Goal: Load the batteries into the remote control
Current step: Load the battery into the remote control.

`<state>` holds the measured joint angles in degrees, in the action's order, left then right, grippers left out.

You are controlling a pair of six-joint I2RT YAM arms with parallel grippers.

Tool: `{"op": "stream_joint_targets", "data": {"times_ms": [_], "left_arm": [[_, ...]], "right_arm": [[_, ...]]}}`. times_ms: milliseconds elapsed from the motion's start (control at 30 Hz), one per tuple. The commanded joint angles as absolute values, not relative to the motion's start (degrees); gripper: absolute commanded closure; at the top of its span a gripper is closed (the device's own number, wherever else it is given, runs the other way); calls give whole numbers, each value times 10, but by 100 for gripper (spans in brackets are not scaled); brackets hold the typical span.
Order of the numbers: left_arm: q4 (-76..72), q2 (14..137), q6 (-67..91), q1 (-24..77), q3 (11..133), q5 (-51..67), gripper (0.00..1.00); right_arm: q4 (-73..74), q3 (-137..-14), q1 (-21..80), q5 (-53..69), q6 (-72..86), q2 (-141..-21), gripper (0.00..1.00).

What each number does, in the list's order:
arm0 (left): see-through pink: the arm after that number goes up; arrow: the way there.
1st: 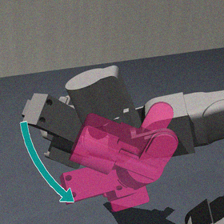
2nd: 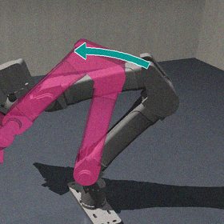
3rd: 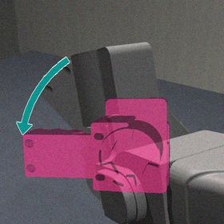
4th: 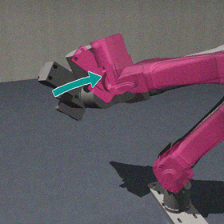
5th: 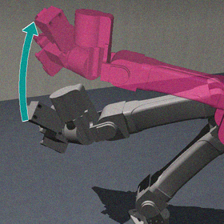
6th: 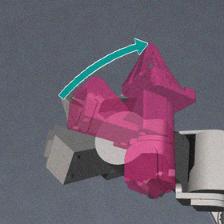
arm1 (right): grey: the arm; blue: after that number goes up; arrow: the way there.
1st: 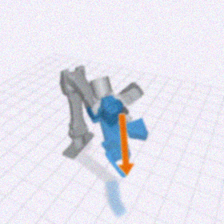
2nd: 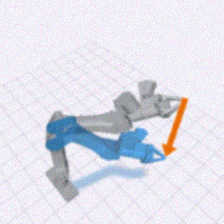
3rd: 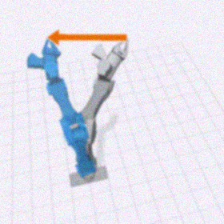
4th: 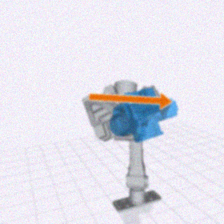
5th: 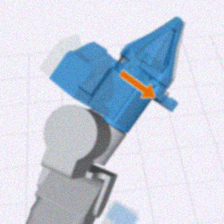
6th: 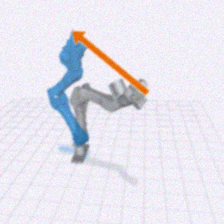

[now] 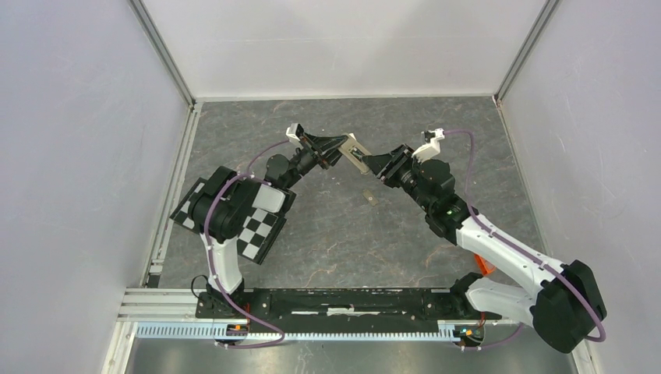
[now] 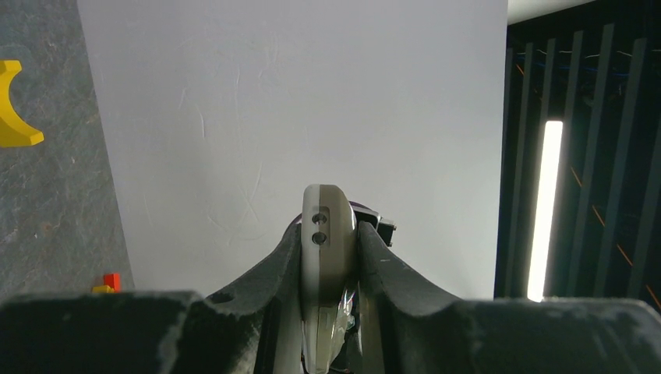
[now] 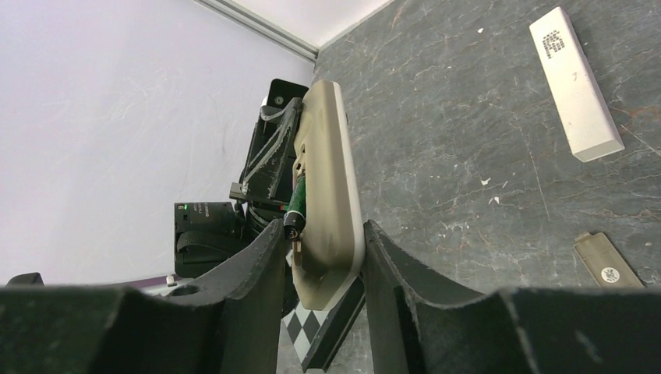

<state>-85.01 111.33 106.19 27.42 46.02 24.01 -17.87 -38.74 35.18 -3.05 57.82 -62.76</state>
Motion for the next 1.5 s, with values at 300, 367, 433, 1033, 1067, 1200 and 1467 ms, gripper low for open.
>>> {"op": "stream_joint_targets", "data": {"times_ms": [300, 367, 433, 1033, 1067, 1200, 1467], "left_arm": [[-892, 1071, 1049, 280, 456, 260, 98], [-892, 1071, 1045, 279, 454, 257, 98], [-892, 1075, 1043, 280, 453, 255, 98], [-888, 1078, 1035, 279, 441, 247, 98], [-888, 1077, 1035, 279, 441, 247, 98], [-888, 1076, 1035, 279, 440, 250, 98], [-888, 1075, 1032, 279, 440, 261, 98]], "right_arm": [[-183, -405, 350, 17, 572, -672, 61], [-177, -408, 351, 17, 565, -671, 58], [-174, -409, 351, 18, 560, -667, 53], [-212, -376, 342, 8, 564, -613, 23], [-212, -375, 341, 9, 569, -613, 25], [-223, -367, 335, 18, 583, -616, 35], [-232, -369, 330, 40, 594, -640, 50]]}}
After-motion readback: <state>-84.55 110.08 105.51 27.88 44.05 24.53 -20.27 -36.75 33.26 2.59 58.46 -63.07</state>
